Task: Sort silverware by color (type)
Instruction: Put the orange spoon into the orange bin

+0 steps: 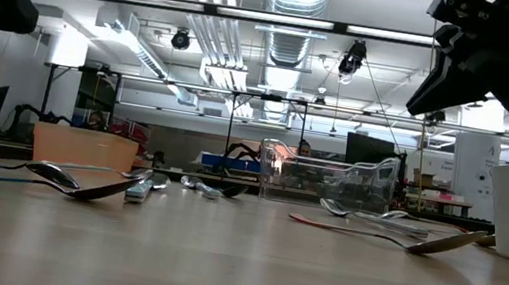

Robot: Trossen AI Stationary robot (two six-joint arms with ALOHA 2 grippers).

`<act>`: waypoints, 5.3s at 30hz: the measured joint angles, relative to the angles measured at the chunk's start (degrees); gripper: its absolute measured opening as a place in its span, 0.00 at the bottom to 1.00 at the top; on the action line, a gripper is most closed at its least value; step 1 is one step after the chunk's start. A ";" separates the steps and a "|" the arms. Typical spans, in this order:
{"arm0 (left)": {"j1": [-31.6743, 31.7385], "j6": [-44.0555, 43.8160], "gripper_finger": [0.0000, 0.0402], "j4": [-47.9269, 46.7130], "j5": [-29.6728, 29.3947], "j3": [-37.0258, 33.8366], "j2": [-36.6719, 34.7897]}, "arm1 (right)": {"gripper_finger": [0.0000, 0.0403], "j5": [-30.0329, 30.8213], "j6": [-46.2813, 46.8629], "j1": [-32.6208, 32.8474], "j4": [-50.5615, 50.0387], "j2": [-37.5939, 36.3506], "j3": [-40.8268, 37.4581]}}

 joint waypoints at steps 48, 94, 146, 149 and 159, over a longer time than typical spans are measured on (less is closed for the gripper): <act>-6.24 9.99 0.27 -7.02 -0.68 11.26 18.31 | 0.13 0.08 -1.55 0.00 1.09 0.00 0.00; 22.74 2.09 0.00 -22.94 -23.75 12.70 -11.33 | 0.13 0.07 -1.97 0.00 1.02 0.00 0.00; 84.92 152.78 0.00 -23.31 -22.96 8.52 -4.86 | 0.13 1.03 0.51 -0.23 1.06 -0.02 -0.02; 86.58 152.90 0.00 -22.97 -21.25 8.52 -3.47 | 0.13 1.05 0.50 -0.75 1.06 -0.02 -0.02; 89.30 152.90 0.00 -22.60 -20.48 8.52 1.32 | 0.13 1.05 0.50 -2.47 1.08 -0.02 -0.72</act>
